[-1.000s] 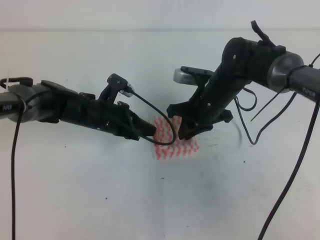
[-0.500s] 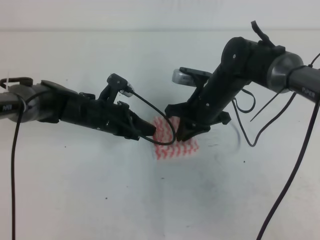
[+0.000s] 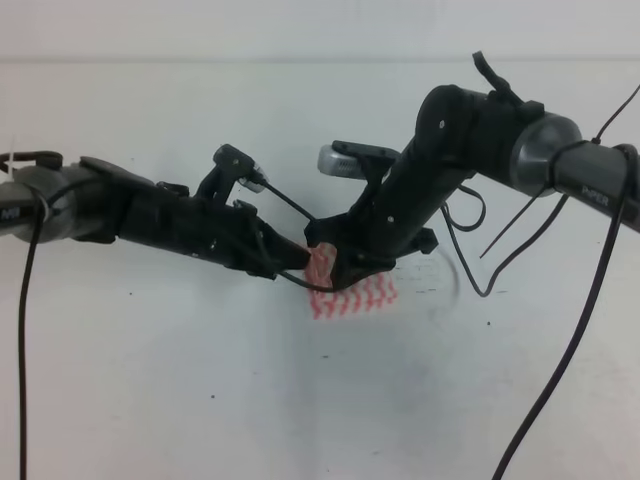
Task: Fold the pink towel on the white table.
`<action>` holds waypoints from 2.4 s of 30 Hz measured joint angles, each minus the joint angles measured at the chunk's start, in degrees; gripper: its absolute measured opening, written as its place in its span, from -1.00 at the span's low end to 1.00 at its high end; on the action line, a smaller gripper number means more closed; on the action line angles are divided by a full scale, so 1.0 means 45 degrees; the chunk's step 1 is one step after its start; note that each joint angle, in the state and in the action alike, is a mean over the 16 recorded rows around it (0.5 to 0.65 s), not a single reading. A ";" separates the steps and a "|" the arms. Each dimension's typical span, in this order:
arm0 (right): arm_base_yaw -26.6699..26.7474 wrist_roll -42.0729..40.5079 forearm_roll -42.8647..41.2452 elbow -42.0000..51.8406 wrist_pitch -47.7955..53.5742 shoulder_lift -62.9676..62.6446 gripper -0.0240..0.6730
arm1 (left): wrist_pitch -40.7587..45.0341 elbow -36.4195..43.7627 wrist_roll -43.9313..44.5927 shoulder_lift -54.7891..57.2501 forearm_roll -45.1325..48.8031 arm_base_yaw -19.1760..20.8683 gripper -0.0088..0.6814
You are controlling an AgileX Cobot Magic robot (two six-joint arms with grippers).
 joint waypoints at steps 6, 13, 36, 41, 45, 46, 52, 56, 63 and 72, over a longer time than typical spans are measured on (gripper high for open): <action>0.0067 -0.0004 -0.0005 0.0000 0.0008 0.0000 -0.95 | -0.0314 0.0001 -0.0189 -0.0358 0.0058 0.0221 -0.99; 0.0202 -0.0015 0.0077 0.0000 0.0034 0.0005 -0.95 | -0.0574 0.0001 -0.0434 -0.0622 0.0055 0.0515 -0.99; 0.0473 -0.0123 0.0290 -0.0005 0.0570 0.0316 -0.95 | -0.0559 0.0001 -0.0549 -0.0672 0.0012 0.0666 -0.99; 0.0474 -0.0150 0.0325 -0.0011 0.0624 0.0375 -0.95 | -0.0559 0.0001 -0.0549 -0.0672 0.0009 0.0666 -0.99; 0.0472 -0.0151 0.0347 -0.0016 0.0621 0.0431 -0.95 | -0.0555 0.0001 -0.0551 -0.0672 0.0007 0.0666 -0.99; 0.0471 -0.0151 0.0345 -0.0018 0.0608 0.0433 -0.95 | -0.0556 0.0002 -0.0549 -0.0664 0.0014 0.0665 -0.99; 0.0454 -0.0078 0.0108 -0.0030 0.0469 0.0239 -0.96 | -0.0467 -0.0063 -0.0552 -0.0733 -0.0047 0.0665 -0.99; 0.0398 0.0104 -0.0307 -0.0036 0.0397 0.0008 -0.97 | -0.0380 -0.0121 -0.0548 -0.0872 -0.0168 0.0664 -0.99; 0.0090 0.0480 -0.1083 -0.0047 0.0322 -0.0384 -0.98 | 0.0030 -0.0217 -0.0535 -0.1117 -0.0443 0.0628 -0.99; -0.0868 0.0706 -0.1419 -0.0051 0.0234 -0.0404 -0.98 | 0.0144 -0.0229 -0.0349 -0.1191 -0.0567 -0.0172 -0.99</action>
